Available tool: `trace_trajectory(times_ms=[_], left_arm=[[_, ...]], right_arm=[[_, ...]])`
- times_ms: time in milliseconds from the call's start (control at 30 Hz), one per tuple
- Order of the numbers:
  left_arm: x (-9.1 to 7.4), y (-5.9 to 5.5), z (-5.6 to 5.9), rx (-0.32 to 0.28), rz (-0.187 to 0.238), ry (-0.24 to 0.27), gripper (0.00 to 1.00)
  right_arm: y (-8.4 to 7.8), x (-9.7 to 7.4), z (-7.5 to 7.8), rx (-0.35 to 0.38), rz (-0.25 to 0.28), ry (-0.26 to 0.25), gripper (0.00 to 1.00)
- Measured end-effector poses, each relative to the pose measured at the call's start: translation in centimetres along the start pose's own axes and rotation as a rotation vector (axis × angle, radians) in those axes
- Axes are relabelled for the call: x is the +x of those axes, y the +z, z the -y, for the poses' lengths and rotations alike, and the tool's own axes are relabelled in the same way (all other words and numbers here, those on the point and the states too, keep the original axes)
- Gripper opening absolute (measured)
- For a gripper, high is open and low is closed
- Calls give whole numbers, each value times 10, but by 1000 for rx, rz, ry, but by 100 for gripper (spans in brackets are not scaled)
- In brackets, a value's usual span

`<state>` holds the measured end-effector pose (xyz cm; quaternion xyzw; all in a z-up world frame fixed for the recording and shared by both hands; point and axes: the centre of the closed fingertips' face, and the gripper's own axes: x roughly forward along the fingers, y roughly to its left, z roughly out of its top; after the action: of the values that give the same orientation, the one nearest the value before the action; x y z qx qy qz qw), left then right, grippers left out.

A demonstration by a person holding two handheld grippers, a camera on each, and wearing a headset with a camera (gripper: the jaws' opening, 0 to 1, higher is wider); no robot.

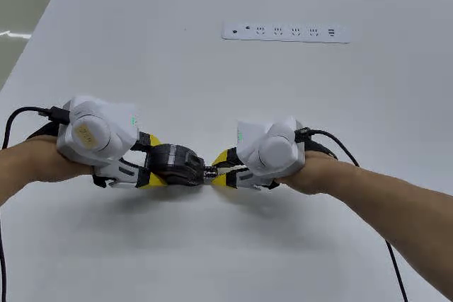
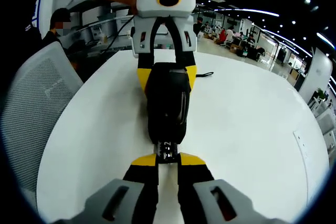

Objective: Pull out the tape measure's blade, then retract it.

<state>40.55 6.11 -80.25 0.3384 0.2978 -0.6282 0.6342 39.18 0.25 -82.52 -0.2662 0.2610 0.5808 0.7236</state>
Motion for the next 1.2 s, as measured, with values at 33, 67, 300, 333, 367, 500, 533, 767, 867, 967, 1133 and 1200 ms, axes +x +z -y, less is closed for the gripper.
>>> trace_trajectory(times_ms=[33,67,300,333,367,500,533,767,867,967,1133,1200], left_arm=[[0,0,0,2,-1,-1,30],[0,0,0,3,-2,0,30],[-1,-1,1,3,-4,2,30],[-1,-1,1,3,-3,1,30],[-1,-1,1,2,-3,1,30],[-1,0,1,2,-3,0,30],[-1,0,1,2,-3,0,30],[-1,0,1,2,-3,0,30],[-2,-2,1,2,-5,0,30],[-2,-3,0,2,-5,0,30],[-2,-3,1,4,-6,0,30],[-3,-4,1,4,-6,1,30]], right_arm=[[0,-1,0,0,1,1,12],[0,-1,0,-4,0,0,12],[-2,-5,-1,-10,0,2,12],[-3,-6,-1,-11,-1,2,12],[-3,-7,-1,-10,-1,1,12],[-4,-9,-1,-11,-1,0,12],[-5,-9,-1,-10,0,2,12],[-5,-9,-1,-11,-1,2,12],[-7,-13,-1,-11,-1,3,12],[-8,-14,-1,-13,-3,3,12],[-9,-17,-2,-16,-4,3,12],[-9,-18,-1,-16,-3,1,12]])
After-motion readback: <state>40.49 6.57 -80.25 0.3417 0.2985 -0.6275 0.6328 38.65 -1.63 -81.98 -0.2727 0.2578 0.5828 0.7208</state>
